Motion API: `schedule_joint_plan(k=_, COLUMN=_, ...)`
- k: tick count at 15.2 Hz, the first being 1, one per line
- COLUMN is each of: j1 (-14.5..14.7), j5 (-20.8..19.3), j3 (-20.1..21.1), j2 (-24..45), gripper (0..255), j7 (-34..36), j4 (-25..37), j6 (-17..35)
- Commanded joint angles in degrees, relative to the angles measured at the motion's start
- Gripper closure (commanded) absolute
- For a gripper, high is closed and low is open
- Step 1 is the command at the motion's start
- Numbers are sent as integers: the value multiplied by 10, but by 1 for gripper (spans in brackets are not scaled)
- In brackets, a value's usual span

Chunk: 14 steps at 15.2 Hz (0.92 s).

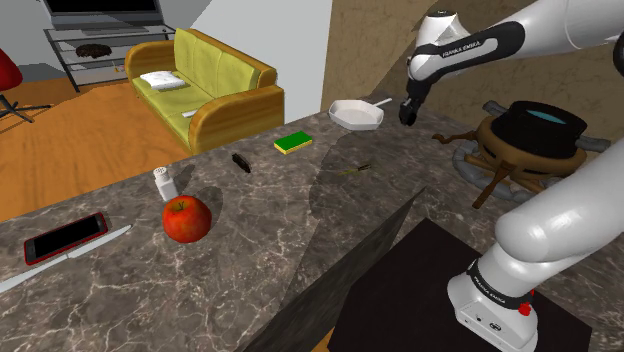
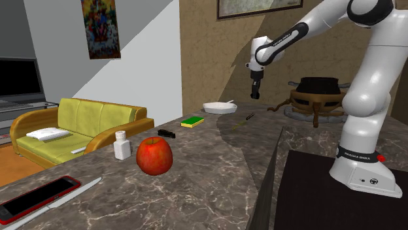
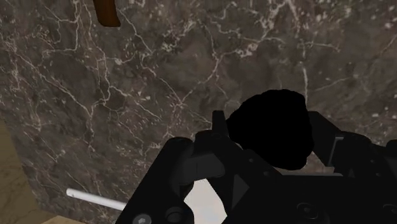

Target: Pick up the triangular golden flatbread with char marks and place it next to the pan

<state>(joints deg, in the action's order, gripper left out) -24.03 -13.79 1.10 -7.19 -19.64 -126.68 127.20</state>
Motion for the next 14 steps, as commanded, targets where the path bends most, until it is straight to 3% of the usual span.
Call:
schedule_joint_plan(k=1, j1=-12, j5=2, j3=-15, j2=12, gripper=255, j7=-28, j4=13, j6=5)
schedule_joint_plan(k=8, j1=-55, j5=21, j3=-67, j2=69, gripper=255, j7=-133, j4=75, j6=18)
schedule_joint_plan(k=14, j1=-56, j5=16, j3=-68, j2=87, gripper=255, j7=-125, j4=49, j6=62)
